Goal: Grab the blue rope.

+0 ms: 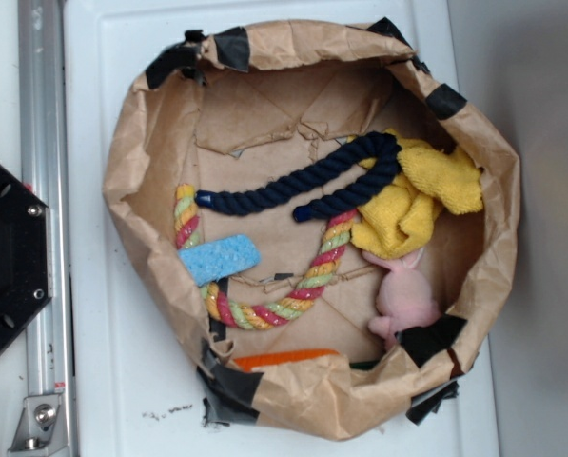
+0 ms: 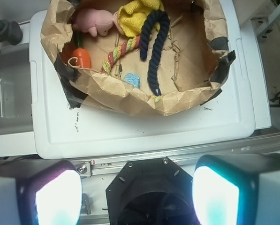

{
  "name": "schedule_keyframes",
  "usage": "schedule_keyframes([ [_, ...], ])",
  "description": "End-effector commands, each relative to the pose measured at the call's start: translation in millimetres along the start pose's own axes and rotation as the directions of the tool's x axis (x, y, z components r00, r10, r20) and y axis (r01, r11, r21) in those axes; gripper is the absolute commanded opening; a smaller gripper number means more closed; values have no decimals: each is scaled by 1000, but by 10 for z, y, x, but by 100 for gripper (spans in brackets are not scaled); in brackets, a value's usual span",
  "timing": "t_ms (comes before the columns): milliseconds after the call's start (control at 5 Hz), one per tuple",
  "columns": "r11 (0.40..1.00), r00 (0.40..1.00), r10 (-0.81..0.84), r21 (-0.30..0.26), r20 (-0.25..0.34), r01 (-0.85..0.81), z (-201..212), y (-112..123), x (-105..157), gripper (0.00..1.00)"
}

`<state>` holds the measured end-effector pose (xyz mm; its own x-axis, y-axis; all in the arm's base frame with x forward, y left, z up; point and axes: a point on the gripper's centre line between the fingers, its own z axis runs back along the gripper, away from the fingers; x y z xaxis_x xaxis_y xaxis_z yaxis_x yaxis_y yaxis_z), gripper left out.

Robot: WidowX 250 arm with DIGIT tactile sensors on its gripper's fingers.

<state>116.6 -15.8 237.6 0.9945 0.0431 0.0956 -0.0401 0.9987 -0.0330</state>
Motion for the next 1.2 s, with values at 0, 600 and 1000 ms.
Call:
schedule_keyframes([
  [0,1000,1000,0,0,0,0,0,0,0,100],
  [600,995,995,-89,42,-37,91,-1552,98,1330,100],
  [1000,978,971,-156,110,-182,178,-2352,354,1176,100],
])
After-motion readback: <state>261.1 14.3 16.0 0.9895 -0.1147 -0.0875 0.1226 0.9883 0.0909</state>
